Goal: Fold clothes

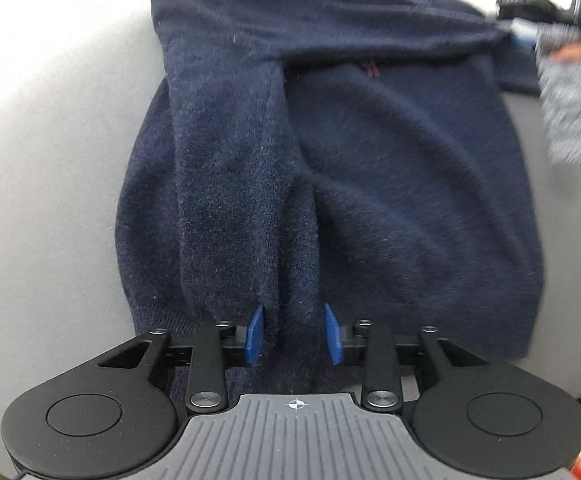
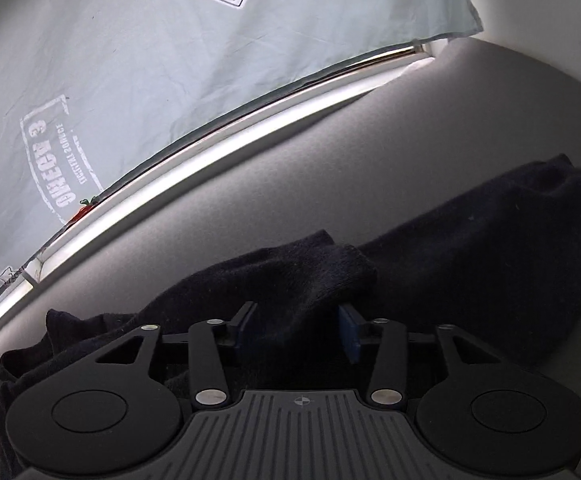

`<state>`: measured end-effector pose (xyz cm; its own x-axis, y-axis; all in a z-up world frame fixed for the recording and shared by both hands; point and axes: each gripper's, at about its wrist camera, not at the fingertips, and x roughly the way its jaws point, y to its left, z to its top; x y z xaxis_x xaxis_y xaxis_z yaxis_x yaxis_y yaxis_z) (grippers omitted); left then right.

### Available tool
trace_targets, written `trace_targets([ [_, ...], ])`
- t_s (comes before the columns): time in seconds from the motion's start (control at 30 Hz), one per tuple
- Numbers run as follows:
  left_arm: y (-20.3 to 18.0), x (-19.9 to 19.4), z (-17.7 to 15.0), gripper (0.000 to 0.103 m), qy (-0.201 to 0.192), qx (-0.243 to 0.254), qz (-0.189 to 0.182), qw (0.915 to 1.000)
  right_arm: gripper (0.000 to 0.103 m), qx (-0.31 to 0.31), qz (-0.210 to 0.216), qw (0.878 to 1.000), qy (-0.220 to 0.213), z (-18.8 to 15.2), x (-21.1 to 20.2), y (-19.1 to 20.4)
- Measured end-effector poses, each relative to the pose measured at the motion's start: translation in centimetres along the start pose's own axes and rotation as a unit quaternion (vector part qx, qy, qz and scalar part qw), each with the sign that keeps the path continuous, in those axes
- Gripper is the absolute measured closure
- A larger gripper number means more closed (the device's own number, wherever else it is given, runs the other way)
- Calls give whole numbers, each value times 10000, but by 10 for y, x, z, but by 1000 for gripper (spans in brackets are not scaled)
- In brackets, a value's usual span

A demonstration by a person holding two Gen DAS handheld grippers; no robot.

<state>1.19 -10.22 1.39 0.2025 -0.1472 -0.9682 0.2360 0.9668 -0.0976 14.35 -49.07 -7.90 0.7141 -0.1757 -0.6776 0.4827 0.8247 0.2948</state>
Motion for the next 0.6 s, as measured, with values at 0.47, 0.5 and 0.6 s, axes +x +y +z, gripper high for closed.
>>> trace_targets([
  [0.47, 116, -8, -25, 50, -269, -2449, -15, 9692, 53, -216, 2642, 9436, 1983, -118, -38, 119],
  [0.5, 116, -7, -28, 50, -258, -2472, -4, 9686, 53, -260, 2718, 9386, 2107, -124, -36, 132],
  [0.6, 115, -8, -34, 50, -232, -2499, -47, 9680, 53, -117, 2601, 9368, 2338, -133, -24, 154],
])
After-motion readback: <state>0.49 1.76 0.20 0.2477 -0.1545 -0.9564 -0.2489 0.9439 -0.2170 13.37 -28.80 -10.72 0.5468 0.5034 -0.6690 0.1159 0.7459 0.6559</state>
